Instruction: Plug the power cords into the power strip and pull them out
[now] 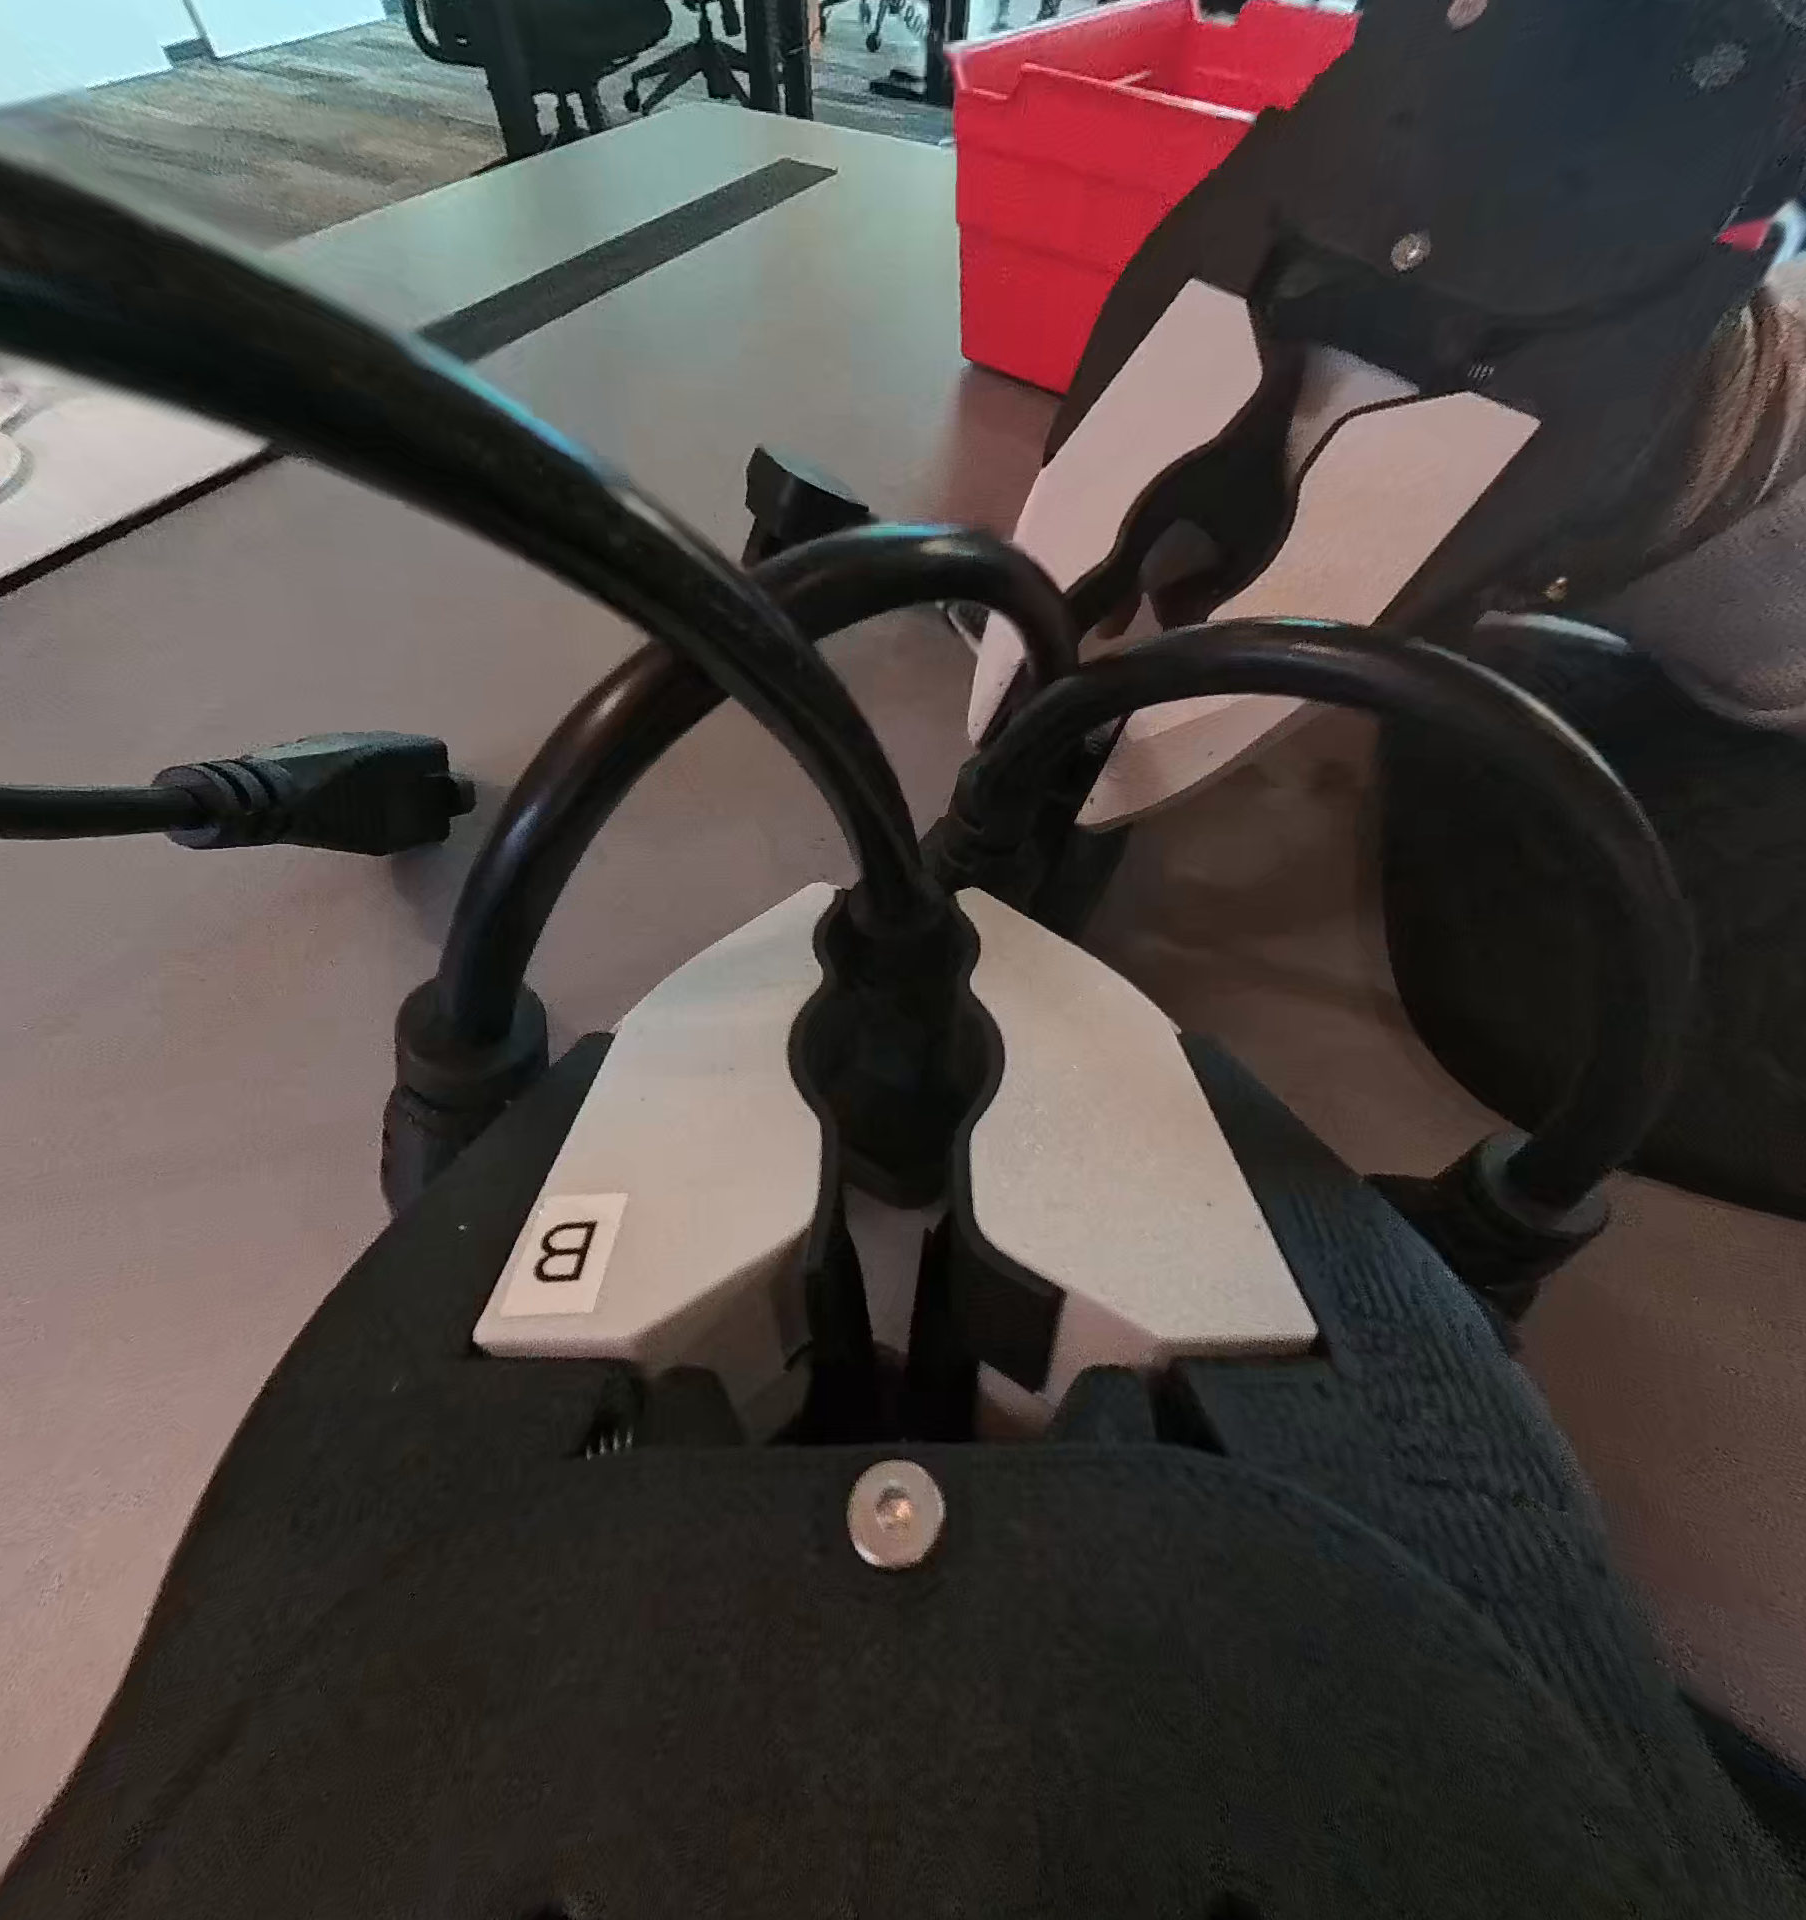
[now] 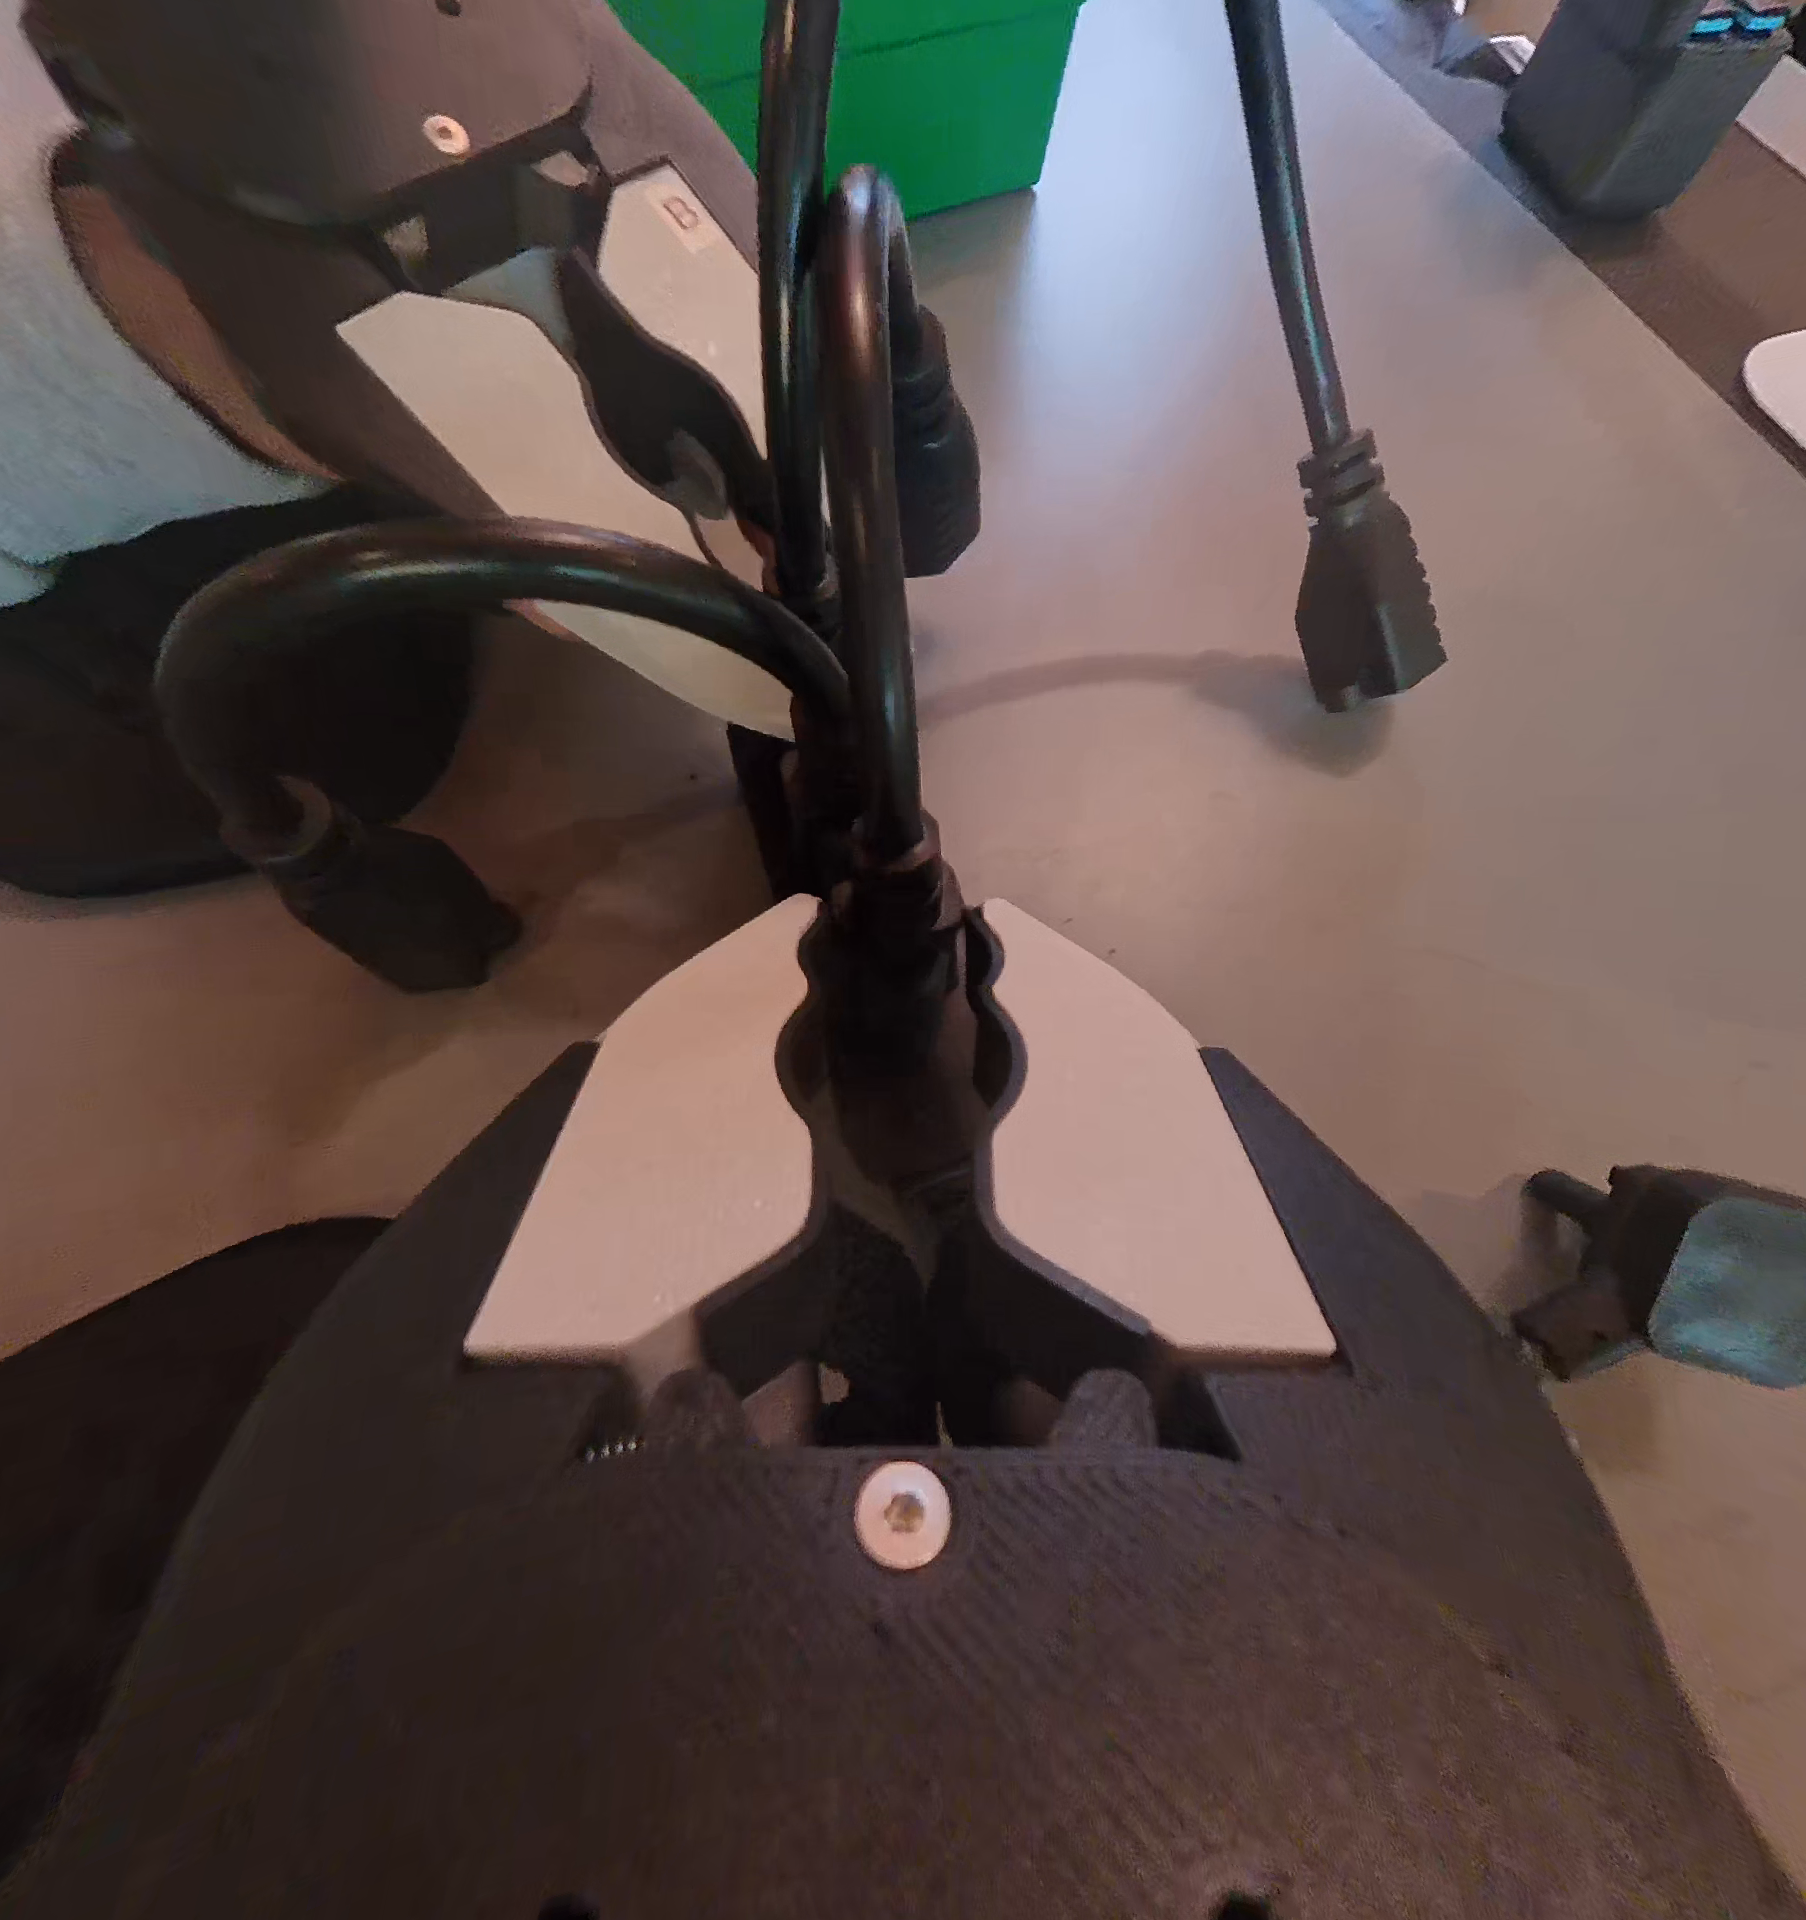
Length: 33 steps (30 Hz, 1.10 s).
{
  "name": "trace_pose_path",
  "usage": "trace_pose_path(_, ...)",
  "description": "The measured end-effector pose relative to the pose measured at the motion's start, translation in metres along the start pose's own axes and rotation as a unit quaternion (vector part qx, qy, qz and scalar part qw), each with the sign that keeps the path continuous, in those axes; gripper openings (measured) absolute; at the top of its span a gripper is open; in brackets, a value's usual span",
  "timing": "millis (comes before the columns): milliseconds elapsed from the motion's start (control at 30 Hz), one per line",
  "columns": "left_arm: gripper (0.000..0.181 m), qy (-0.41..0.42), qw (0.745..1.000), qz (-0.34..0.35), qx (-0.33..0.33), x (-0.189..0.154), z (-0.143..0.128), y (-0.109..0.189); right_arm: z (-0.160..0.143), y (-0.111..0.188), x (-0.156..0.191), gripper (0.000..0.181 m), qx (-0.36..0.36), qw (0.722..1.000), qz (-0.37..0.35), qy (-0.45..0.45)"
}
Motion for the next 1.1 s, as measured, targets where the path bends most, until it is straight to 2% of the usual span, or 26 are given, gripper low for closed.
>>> trace_pose_path(33, 0.021, -0.006, 1.000, 0.018, 0.007, 0.000, 0.001, 0.004, -0.002, 0.002, 0.001, 0.033, -0.009, 1.000, -0.025, -0.007)
trace_pose_path(67, 0.040, 0.001, 0.999, 0.053, -0.003, 0.002, 0.002, 0.010, -0.002, 0.008, 0.002, 0.044, -0.032, 0.998, -0.053, -0.013)
trace_pose_path(133, 0.047, 0.059, 0.990, 0.101, -0.079, 0.005, 0.005, 0.029, -0.002, 0.026, 0.009, 0.054, -0.125, 0.989, -0.074, -0.035)
trace_pose_path(167, 0.048, 0.088, 0.982, 0.124, -0.114, 0.007, 0.005, 0.038, -0.002, 0.035, 0.013, 0.056, -0.185, 0.978, -0.081, -0.049)
trace_pose_path(200, 0.059, 0.107, 0.971, 0.157, -0.146, 0.010, 0.006, 0.046, -0.002, 0.043, 0.016, 0.058, -0.241, 0.964, -0.089, -0.064)
trace_pose_path(267, 0.064, 0.102, 0.954, 0.214, -0.184, 0.011, 0.006, 0.058, -0.004, 0.053, 0.022, 0.066, -0.309, 0.941, -0.100, -0.091)
trace_pose_path(433, 0.096, 0.103, 0.902, 0.367, -0.202, 0.000, 0.001, 0.080, 0.004, 0.051, 0.056, 0.108, -0.329, 0.929, -0.122, -0.120)
trace_pose_path(533, 0.098, 0.080, 0.880, 0.433, -0.180, -0.013, -0.002, 0.079, 0.022, 0.033, 0.096, 0.110, -0.371, 0.917, -0.095, -0.115)
trace_pose_path(600, 0.099, 0.054, 0.878, 0.455, -0.140, -0.016, -0.002, 0.072, 0.036, 0.014, 0.123, 0.108, -0.357, 0.926, -0.081, -0.094)
trace_pose_path(700, 0.113, 0.053, 0.883, 0.461, -0.072, -0.010, -0.006, 0.062, 0.052, -0.012, 0.153, 0.110, -0.289, 0.951, -0.094, -0.052)
trace_pose_path(767, 0.115, 0.062, 0.880, 0.466, -0.076, -0.009, -0.007, 0.064, 0.058, -0.019, 0.161, 0.108, -0.282, 0.952, -0.114, -0.038)
trace_pose_path(867, 0.115, 0.054, 0.873, 0.478, -0.084, -0.010, -0.007, 0.066, 0.066, -0.028, 0.166, 0.109, -0.276, 0.955, -0.104, -0.035)
trace_pose_path(1100, 0.116, 0.005, 0.869, 0.492, -0.054, -0.015, -0.007, 0.059, 0.071, -0.058, 0.177, 0.112, -0.234, 0.966, -0.110, -0.012)
Point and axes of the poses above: each gripper's, where its closed fingertips meet, y back along the fingers, z out of its top, x = y × z across the jaws, the point moved 9 cm from there along y, back along the fingers, and after that the axes turned 15 degrees about z, right-handed, at the moved point
